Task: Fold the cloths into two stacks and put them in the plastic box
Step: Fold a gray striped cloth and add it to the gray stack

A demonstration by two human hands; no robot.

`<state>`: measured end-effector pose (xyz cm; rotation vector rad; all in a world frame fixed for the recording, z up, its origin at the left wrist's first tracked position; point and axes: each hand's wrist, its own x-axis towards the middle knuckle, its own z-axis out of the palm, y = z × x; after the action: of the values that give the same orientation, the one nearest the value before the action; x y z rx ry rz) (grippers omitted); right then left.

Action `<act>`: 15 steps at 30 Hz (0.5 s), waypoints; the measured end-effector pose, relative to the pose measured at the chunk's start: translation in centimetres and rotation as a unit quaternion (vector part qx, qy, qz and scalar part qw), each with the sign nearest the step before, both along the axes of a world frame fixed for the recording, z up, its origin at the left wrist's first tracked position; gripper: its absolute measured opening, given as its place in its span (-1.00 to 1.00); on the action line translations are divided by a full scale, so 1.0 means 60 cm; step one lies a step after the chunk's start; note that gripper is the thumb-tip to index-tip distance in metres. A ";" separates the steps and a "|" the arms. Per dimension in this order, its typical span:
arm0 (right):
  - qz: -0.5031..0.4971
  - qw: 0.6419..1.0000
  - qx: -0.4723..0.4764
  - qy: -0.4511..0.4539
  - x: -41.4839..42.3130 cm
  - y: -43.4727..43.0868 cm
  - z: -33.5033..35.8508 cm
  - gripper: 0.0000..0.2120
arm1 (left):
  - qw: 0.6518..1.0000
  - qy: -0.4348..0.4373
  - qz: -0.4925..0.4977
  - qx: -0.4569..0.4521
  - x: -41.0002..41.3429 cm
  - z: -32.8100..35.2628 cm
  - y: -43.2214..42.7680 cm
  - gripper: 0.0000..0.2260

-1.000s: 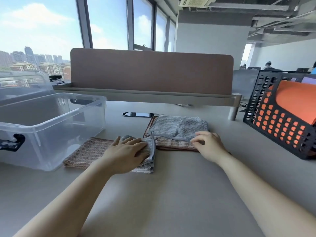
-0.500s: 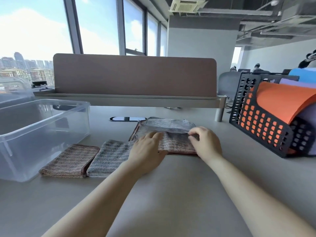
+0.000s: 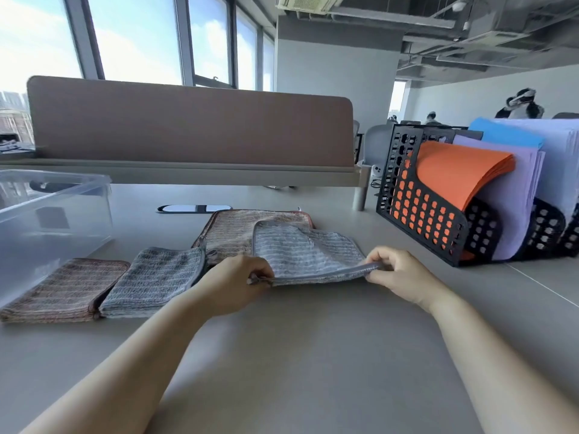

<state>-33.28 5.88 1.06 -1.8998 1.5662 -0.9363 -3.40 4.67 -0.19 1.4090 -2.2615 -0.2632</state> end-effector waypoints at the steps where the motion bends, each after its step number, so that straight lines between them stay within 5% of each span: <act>1: 0.004 1.000 0.013 -0.005 -0.006 0.002 -0.001 -0.91 | 1.000 0.023 -0.015 0.011 0.005 0.000 0.006 -0.92; 8: 0.036 0.989 0.091 -0.112 -0.029 0.018 0.021 -0.73 | 0.972 0.221 -0.041 0.061 0.020 0.009 0.017 -0.90; 15: -0.069 0.996 0.055 -0.024 -0.011 -0.008 0.001 -0.82 | 0.987 -0.013 0.150 -0.058 -0.032 0.010 0.008 -0.80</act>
<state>-33.96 5.40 1.09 -1.7006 1.7013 -0.9259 -5.32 5.16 0.41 1.6693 -2.0118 -0.0142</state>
